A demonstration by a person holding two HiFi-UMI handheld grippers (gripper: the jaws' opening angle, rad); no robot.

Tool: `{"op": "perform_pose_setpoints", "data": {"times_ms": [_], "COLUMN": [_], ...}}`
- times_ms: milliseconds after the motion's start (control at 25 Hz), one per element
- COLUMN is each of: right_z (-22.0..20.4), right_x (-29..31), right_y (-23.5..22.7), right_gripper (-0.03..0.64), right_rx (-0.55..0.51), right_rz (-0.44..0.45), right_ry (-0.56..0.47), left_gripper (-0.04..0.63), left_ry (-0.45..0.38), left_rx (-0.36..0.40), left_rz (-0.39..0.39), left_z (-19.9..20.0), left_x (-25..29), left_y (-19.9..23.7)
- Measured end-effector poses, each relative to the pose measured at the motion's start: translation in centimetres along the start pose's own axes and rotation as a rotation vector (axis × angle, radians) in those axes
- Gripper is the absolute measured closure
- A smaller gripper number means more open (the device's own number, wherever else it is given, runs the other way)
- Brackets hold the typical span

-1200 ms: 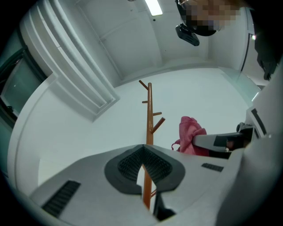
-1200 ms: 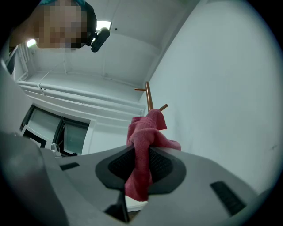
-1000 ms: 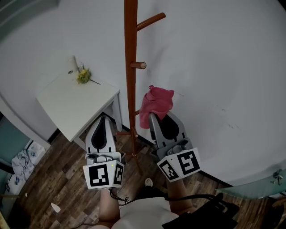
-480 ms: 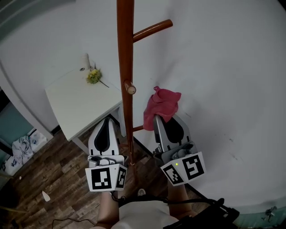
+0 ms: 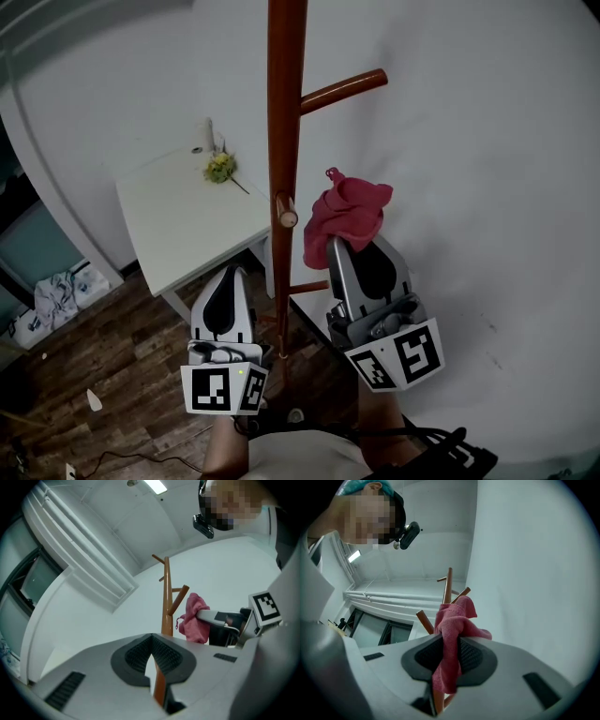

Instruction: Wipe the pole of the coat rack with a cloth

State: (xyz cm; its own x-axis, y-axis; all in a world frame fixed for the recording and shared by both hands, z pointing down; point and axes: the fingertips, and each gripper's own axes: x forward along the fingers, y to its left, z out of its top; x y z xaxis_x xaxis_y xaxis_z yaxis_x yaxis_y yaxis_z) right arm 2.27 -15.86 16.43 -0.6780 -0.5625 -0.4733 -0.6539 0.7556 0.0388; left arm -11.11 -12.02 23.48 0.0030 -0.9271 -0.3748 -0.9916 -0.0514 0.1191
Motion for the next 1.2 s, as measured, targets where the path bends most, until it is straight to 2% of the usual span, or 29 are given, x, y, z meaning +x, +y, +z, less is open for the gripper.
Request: {"op": "perform_pose_setpoints", "data": {"times_ms": [480,880,1200], "right_z": [3.1,4.4,3.1], "right_x": [3.5,5.1,5.9], "right_y": [-0.8,-0.7,0.2], "right_gripper": [0.535,0.534,0.535], "right_rx": [-0.133,-0.198,-0.236], "right_rz": [-0.031,-0.05,-0.004], "right_ry": [-0.065,-0.076,-0.021], "left_gripper": [0.586,0.586,0.586], "left_ry": [-0.056,-0.038,-0.036], "left_rx": [0.027,0.022,-0.006], "left_rz": [-0.02,-0.086,-0.117], "left_z": [2.4,2.2,1.9], "left_x": [1.1,2.1,2.3], "left_y": [2.0,2.0,1.5]}}
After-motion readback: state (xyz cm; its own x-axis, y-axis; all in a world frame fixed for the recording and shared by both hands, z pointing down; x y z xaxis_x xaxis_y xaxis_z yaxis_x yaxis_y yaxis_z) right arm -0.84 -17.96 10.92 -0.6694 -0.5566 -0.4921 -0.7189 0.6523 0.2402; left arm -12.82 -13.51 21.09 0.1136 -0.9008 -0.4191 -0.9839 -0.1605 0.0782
